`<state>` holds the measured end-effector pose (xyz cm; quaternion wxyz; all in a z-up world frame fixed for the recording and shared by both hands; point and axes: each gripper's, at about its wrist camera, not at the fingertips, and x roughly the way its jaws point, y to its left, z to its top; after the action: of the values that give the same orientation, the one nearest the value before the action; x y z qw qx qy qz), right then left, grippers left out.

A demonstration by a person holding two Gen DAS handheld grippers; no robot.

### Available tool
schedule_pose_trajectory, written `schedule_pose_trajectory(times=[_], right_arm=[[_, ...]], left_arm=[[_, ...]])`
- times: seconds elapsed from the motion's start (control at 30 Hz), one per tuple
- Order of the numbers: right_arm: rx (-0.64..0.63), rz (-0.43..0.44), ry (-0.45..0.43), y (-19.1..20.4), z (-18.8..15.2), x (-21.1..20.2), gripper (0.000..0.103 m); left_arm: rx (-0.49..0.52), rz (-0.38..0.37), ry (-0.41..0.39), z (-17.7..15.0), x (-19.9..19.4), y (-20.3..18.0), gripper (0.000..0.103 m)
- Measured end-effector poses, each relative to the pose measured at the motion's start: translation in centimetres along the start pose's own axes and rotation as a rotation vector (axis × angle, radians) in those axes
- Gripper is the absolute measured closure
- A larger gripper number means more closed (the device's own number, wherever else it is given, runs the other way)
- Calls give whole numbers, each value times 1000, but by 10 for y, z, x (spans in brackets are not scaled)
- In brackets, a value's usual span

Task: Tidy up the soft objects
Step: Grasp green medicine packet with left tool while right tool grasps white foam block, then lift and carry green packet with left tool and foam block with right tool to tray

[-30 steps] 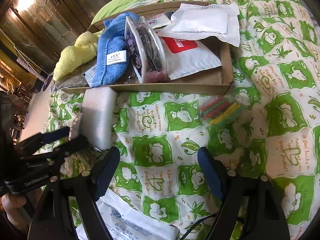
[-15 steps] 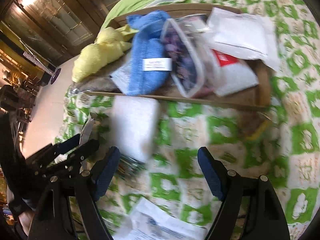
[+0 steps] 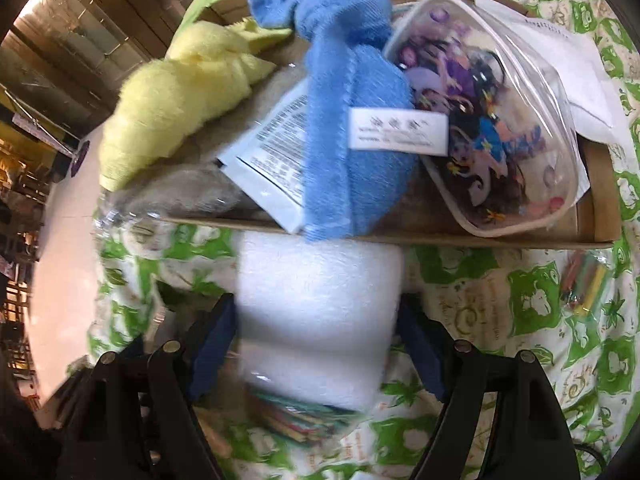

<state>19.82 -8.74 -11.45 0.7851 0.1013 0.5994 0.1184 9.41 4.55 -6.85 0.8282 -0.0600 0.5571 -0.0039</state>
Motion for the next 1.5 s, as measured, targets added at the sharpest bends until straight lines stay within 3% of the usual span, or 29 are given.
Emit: schedule_pose_trajectory(times=[0.27, 0.53, 0.63, 1.1, 1.5], right_arm=[[-27, 32, -39, -41, -16, -30, 34], [61, 155, -89, -85, -49, -53, 34], [48, 138, -101, -91, -48, -51, 34], [-162, 139, -91, -25, -80, -41, 34], [-107, 134, -124, -52, -75, -49, 34]], left_arm=[[67, 1, -18, -1, -4, -15, 58], [121, 14, -97, 0, -17, -29, 58], [127, 19, -100, -1, -17, -29, 58], [135, 37, -124, -2, -21, -30, 58], [186, 62, -159, -5, -26, -39, 58]])
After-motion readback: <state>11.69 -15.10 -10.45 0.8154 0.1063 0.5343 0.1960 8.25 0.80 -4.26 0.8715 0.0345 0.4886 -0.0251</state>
